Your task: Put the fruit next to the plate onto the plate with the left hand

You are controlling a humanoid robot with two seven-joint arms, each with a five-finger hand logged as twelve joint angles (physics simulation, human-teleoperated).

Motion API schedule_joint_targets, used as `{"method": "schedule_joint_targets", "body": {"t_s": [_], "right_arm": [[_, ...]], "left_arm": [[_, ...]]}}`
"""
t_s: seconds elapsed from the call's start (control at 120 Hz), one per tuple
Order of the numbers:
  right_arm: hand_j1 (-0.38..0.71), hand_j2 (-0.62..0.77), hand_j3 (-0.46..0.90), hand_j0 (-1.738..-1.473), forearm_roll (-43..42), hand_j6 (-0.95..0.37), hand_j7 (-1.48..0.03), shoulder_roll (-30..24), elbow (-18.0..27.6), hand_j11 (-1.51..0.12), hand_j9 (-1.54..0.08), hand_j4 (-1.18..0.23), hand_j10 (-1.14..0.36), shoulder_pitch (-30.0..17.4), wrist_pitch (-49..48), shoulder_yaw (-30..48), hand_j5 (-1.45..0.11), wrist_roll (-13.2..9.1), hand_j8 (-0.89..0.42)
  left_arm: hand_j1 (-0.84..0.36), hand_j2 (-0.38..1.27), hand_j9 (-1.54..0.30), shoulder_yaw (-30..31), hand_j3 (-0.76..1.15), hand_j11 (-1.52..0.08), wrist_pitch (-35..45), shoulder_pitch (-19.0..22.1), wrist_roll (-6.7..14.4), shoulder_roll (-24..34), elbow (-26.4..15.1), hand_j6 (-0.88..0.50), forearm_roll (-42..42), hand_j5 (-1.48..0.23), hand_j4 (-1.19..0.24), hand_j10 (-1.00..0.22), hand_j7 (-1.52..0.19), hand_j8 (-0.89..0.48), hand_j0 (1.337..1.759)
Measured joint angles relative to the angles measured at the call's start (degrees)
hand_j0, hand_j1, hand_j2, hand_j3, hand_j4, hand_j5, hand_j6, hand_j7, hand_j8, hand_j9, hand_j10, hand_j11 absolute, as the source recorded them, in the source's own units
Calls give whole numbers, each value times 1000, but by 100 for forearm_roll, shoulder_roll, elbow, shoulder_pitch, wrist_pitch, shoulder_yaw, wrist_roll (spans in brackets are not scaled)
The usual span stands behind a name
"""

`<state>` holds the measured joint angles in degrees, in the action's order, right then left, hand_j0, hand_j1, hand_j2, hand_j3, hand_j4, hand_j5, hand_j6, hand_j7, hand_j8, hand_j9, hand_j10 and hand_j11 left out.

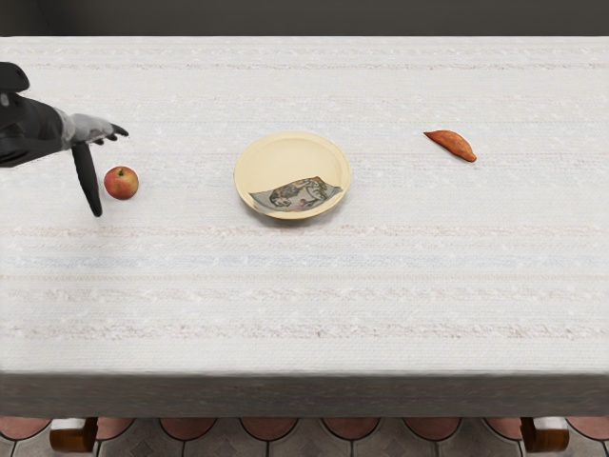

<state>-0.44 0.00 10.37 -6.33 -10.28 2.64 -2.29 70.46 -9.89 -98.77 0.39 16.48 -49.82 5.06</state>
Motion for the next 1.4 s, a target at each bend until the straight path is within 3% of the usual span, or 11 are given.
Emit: {"method": "schedule_joint_targets", "body": {"t_s": [0.075, 0.1, 0.225, 0.3, 0.467, 0.767, 1.4], "right_arm": [[-335, -2, 0, -1658, 0, -11, -15, 0, 0, -15, -15, -11, -11, 0, 0, 0, -15, 0, -11], [-335, -2, 0, -1658, 0, -11, -15, 0, 0, -15, -15, -11, -11, 0, 0, 0, -15, 0, -11], [-335, -2, 0, -1658, 0, -11, -15, 0, 0, -15, -15, -11, -11, 0, 0, 0, -15, 0, -11], [-335, -2, 0, -1658, 0, -11, -15, 0, 0, -15, -15, -11, -11, 0, 0, 0, -15, 0, -11], [-335, -2, 0, -1658, 0, -11, -15, 0, 0, -15, -15, -11, -11, 0, 0, 0, -15, 0, -11], [-335, -2, 0, -1658, 0, -11, -15, 0, 0, -15, -15, -11, -11, 0, 0, 0, -15, 0, -11], [-335, -2, 0, -1658, 0, -11, -15, 0, 0, -15, -15, -11, -11, 0, 0, 0, -15, 0, -11]], "left_arm": [[344, 1, -6, -29, 0, -6, -157, 59, -2, 38, 249, -5, -28, -6, -5, -5, -6, -5, 1658], [344, 1, -5, -48, 0, -5, -216, 275, -2, 23, 399, -5, -33, -5, -5, -4, -5, -5, 1658], [344, 1, -6, -209, 0, -6, -1091, 1094, 3, -350, 1673, -6, -58, -6, -5, -5, -6, -5, 1658], [344, 1, -6, -258, 0, -6, -1356, 1293, 6, -390, 2281, -6, -50, -6, -6, -6, -6, -6, 1658], [343, 1, -7, -295, 0, -7, -1431, 1434, 15, -384, 2903, -8, 7, -8, -7, -7, -7, -8, 1658], [212, 24, -149, -401, 0, -149, -533, 1826, 356, -907, 3097, -117, 250, -149, -117, -116, -149, -117, 1658], [153, 34, -214, -440, 0, -214, -194, 2089, 417, -1024, 3077, -168, -201, -214, -167, -167, -214, -168, 1658]]}}
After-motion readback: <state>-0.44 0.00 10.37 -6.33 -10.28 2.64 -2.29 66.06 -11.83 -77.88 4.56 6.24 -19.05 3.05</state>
